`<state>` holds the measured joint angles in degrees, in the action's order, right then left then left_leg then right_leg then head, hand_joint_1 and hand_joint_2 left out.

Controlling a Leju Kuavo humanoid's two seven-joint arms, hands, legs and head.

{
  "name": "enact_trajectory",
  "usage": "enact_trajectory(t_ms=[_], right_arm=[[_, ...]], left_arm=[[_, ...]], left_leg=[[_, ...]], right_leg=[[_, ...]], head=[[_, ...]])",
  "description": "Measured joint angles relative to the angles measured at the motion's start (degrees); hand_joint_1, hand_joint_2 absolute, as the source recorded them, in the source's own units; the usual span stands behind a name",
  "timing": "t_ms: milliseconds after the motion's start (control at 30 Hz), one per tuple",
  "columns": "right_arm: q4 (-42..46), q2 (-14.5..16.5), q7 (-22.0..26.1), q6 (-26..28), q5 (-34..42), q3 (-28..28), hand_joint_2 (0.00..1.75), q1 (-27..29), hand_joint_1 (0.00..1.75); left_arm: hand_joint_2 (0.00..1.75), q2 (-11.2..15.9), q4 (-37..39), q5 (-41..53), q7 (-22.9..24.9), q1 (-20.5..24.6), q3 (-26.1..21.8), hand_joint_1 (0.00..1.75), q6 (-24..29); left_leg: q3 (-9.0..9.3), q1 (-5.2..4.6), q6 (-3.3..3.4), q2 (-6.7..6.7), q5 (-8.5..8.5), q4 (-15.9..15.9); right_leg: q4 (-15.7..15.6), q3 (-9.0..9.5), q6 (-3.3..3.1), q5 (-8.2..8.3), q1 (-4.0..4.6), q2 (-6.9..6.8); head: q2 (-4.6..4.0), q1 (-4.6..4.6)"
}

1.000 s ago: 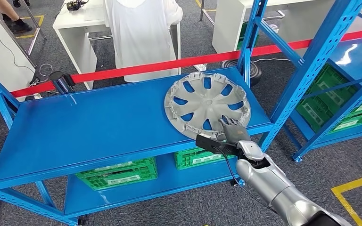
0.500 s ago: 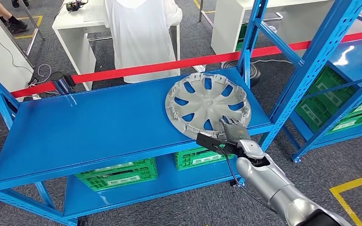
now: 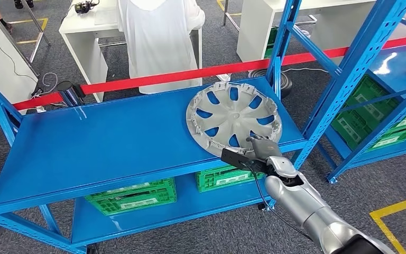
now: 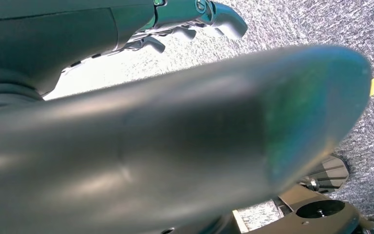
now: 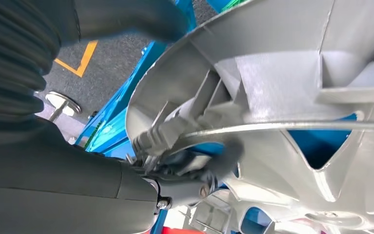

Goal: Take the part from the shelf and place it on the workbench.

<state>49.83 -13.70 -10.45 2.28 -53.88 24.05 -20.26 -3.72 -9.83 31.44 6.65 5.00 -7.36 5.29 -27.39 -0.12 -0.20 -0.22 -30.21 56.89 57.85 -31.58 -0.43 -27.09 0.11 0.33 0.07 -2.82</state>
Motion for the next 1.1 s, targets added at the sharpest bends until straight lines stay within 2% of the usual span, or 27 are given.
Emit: enact_trajectory(t_ms=[900, 1100], right_arm=[[0.2, -0.2, 0.2, 0.2, 1.2, -1.0, 1.75, 0.3, 1.75], [3.8, 0.1, 1.8, 5.6, 0.3, -0.8, 1.75, 1.7, 1.75]], left_arm=[[0.0, 0.0, -0.2, 0.1, -0.3, 0.2, -0.3, 0.0, 0.3], [0.0, -0.1, -0.2, 0.1, -0.7, 0.0, -0.8, 0.0, 0.6]], left_leg=[[0.53, -0.03, 0.27, -0.01, -0.4, 0.0], [0.32, -0.03, 0.27, -0.09, -0.4, 0.0]], right_leg=[[-0.2, 0.65, 0.32, -0.35, 0.11, 0.03], [-0.1, 0.56, 0.34, -0.35, 0.06, -0.06]], head=[[0.01, -0.02], [0.0, -0.01]])
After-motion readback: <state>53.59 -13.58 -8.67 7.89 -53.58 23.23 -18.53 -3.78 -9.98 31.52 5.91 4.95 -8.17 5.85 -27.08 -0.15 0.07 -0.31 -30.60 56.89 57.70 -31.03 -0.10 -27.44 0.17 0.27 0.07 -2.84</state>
